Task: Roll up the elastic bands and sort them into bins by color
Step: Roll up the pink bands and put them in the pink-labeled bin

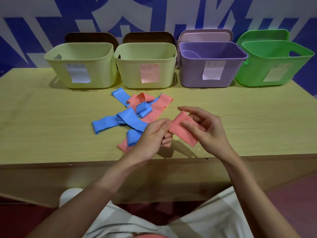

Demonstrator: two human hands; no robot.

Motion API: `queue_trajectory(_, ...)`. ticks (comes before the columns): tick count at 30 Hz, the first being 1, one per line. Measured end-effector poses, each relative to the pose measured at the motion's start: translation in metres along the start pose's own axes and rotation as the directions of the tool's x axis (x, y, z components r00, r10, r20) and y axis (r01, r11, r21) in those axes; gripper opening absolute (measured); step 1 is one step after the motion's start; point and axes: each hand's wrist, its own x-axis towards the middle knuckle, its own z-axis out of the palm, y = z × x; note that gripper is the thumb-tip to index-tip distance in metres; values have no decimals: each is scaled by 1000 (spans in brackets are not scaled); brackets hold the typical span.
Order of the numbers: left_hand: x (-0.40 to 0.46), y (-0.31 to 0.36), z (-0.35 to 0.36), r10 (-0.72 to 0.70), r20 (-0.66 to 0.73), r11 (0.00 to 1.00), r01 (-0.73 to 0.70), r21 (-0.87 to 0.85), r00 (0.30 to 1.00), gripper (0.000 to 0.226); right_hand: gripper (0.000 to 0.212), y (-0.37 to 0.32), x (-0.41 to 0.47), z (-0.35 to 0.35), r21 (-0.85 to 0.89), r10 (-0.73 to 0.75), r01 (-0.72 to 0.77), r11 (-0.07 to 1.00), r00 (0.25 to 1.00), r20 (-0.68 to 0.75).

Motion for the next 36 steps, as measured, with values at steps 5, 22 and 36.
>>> queue_trajectory(5, -2, -4, 2, -58, 22, 994, 60, -88, 998, 29, 19, -1, 1, 1, 19, 33, -33, 999, 999, -24)
queue_trajectory(22, 3, -10, -2, 160, -93, 953, -129, 273, 983, 29, 28, 0, 0, -2, 106, 36, -25, 994, 994, -103)
queue_trajectory(36, 1, -7, -8, -51, 53, 998, 48, 39, 997, 38, 22, 6, 3, -4, 117, 59, -61, 991, 998, 16)
